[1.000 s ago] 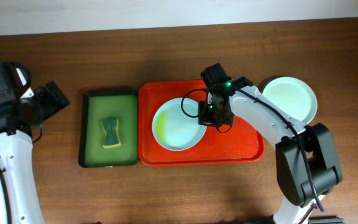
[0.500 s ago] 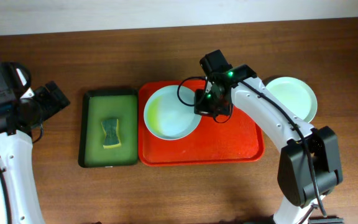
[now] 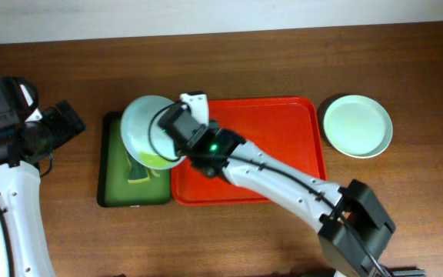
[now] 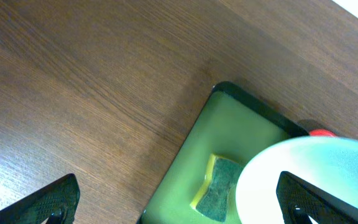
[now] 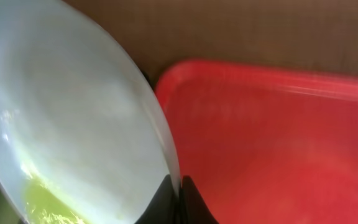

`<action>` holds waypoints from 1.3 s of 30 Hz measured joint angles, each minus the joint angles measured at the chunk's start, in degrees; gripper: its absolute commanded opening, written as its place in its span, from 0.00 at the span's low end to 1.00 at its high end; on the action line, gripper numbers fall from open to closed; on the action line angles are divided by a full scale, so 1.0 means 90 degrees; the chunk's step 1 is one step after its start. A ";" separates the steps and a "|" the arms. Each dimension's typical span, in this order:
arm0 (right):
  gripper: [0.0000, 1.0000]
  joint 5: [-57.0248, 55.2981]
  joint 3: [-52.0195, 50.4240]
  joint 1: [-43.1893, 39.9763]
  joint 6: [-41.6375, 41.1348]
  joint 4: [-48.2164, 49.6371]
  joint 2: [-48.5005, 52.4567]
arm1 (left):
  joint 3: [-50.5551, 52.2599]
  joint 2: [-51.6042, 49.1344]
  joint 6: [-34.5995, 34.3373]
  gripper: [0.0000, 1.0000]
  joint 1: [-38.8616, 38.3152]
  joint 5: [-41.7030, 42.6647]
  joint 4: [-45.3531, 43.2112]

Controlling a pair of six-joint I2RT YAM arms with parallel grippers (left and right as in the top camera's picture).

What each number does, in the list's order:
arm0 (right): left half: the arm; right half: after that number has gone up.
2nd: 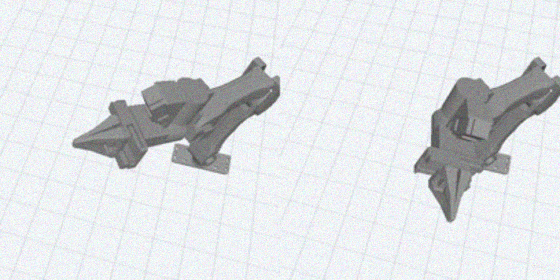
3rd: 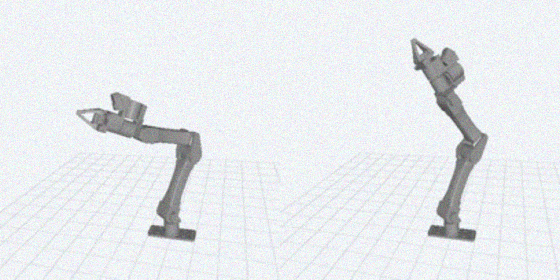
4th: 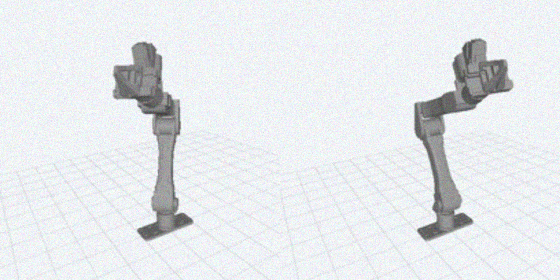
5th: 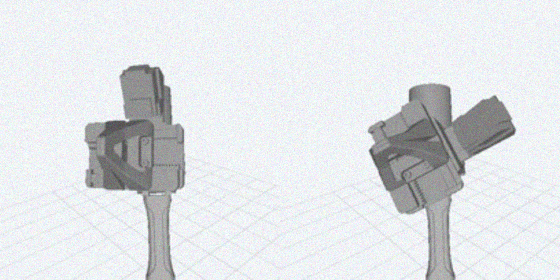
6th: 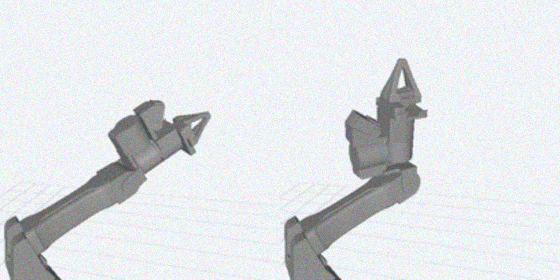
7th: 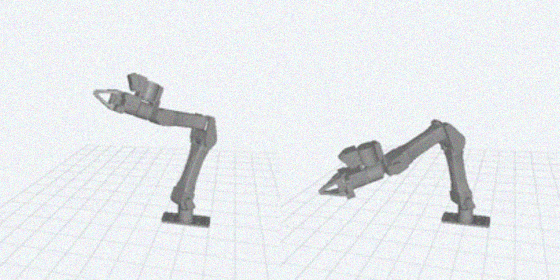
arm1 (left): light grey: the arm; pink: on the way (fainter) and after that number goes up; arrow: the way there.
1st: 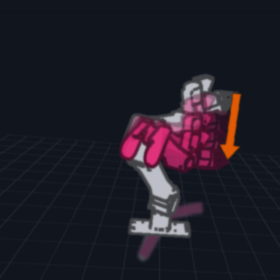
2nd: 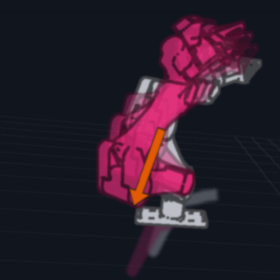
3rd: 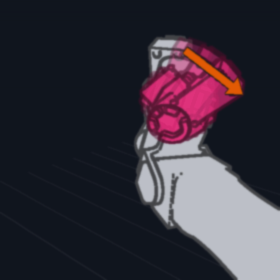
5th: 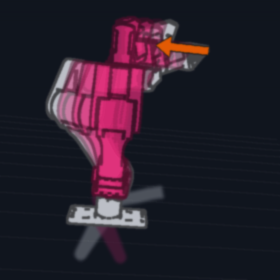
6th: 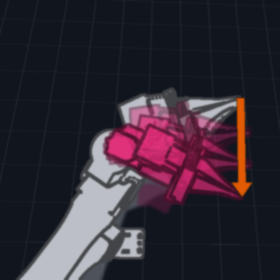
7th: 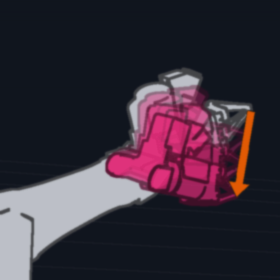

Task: Clean dirty plates on tray and stack at the side
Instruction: 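Lift the white plate up and over the red tray with the right gripper, then place the white plate onto the plate stack right of the red tray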

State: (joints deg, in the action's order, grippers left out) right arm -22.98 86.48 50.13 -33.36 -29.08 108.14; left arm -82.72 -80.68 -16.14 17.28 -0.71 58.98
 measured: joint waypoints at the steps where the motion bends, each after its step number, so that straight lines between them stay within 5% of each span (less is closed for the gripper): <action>1: 0.04 -0.0491 -0.0007 0.0187 0.0437 0.0306 -0.0007 | 0.0000 0.0000 0.0000 0.99 0.0000 0.0000 0.0000; 6: 0.04 -0.3934 -0.0002 0.1280 0.3883 0.2599 -0.0046 | 0.0000 0.0000 0.0000 0.99 0.0000 0.0000 -0.0002; 11: 0.04 -0.5027 -0.0002 0.1715 0.6708 0.4483 -0.0063 | 0.0000 0.0000 0.0000 0.99 0.0000 0.0000 -0.0002; 26: 0.04 -0.5353 -0.0002 0.1715 0.7055 0.4522 -0.0066 | 0.0000 0.0000 0.0000 0.99 0.0000 0.0000 -0.0002; 31: 0.04 -0.5355 0.0015 0.1676 0.6324 0.4014 -0.0068 | 0.0000 0.0000 0.0000 0.99 0.0000 0.0000 -0.0002; 35: 0.04 -0.4473 0.0109 0.1110 0.3310 0.1127 -0.0107 | 0.0000 0.0000 0.0000 0.99 0.0000 0.0000 0.0000; 37: 0.04 -0.2958 0.0109 0.0437 0.1338 0.0233 -0.0104 | 0.0000 0.0002 0.0000 0.99 0.0000 0.0000 -0.0002; 39: 0.04 -0.0801 0.0117 -0.0546 0.0345 -0.0539 -0.0165 | 0.0000 0.0000 0.0002 0.99 0.0000 0.0000 -0.0005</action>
State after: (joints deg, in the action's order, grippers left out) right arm -30.20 87.53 45.21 -30.26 -33.93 106.65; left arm -82.72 -80.68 -16.12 17.28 -0.71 58.94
